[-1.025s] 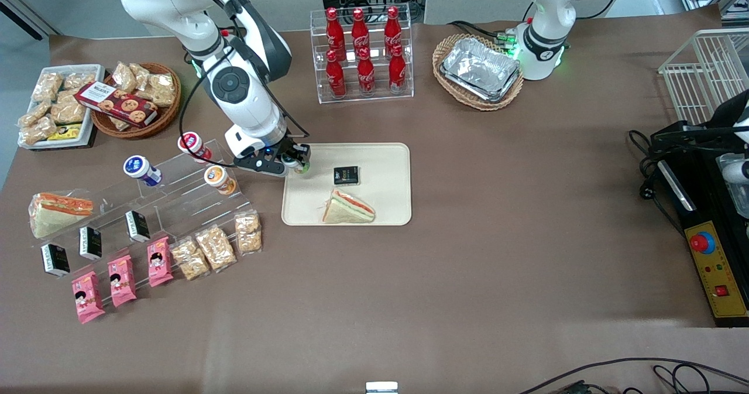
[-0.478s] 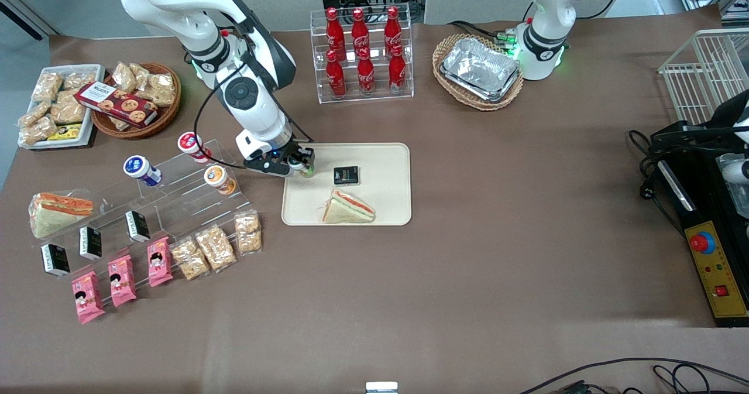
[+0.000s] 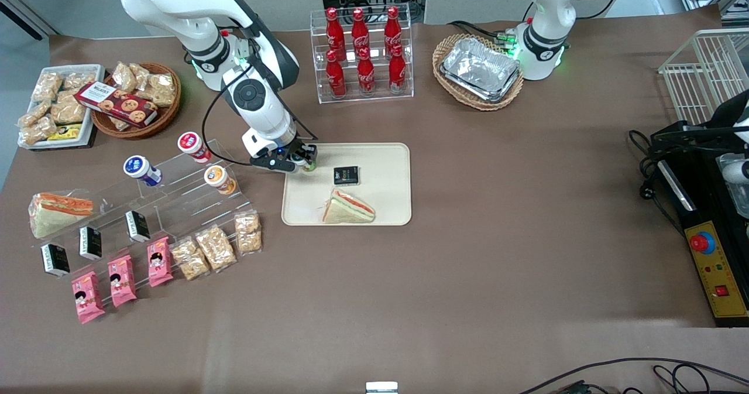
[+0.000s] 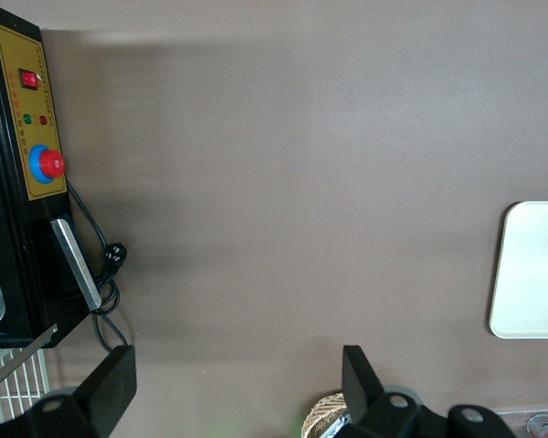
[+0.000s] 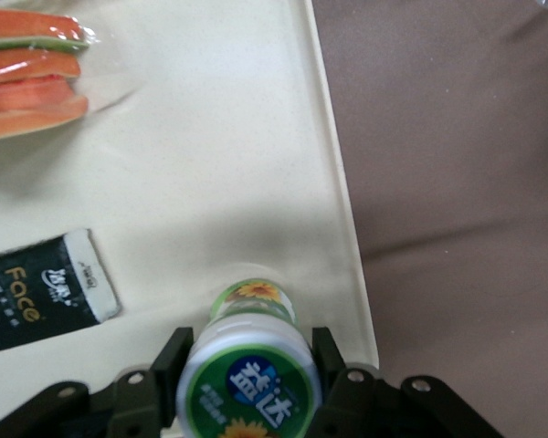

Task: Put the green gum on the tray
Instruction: 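Lower the gum tub onto the tray and open the right gripper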

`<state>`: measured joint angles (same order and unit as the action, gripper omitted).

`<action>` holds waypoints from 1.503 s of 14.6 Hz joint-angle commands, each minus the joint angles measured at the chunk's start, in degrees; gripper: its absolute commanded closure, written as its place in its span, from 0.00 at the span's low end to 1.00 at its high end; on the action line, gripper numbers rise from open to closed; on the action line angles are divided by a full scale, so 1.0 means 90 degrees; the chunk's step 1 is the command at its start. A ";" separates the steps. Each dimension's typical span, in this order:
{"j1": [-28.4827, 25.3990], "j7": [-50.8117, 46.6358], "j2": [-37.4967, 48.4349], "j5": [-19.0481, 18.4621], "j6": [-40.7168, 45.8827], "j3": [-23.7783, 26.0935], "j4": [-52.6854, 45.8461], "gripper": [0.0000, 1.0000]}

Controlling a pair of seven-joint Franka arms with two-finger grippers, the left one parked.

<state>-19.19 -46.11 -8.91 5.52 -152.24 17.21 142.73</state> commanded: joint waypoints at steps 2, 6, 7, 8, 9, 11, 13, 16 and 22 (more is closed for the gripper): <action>0.0022 -0.0111 -0.0133 -0.0310 -0.0184 -0.0008 0.0050 0.56; 0.0042 -0.0092 -0.0123 -0.0330 -0.0175 -0.0017 -0.0009 0.00; 0.0052 -0.0072 -0.0114 -0.0378 -0.0174 -0.0027 -0.0028 0.00; 0.0052 -0.0072 -0.0065 -0.0388 -0.0155 -0.0047 -0.0067 0.00; 0.0061 -0.0072 -0.0026 -0.0389 -0.0078 -0.0047 -0.0203 0.00; 0.0061 -0.0082 0.0062 -0.0389 0.0389 -0.0047 -0.0515 0.00; 0.0061 -0.0082 0.0130 -0.0389 0.1587 -0.0047 -0.1245 0.00; 0.0071 -0.0091 0.0150 -0.0379 0.3754 -0.0047 -0.2815 0.00; 0.0226 -0.0072 0.0150 -0.0388 0.6581 -0.0057 -0.5484 0.00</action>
<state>-18.59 -46.11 -5.86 3.13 -101.08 16.41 103.20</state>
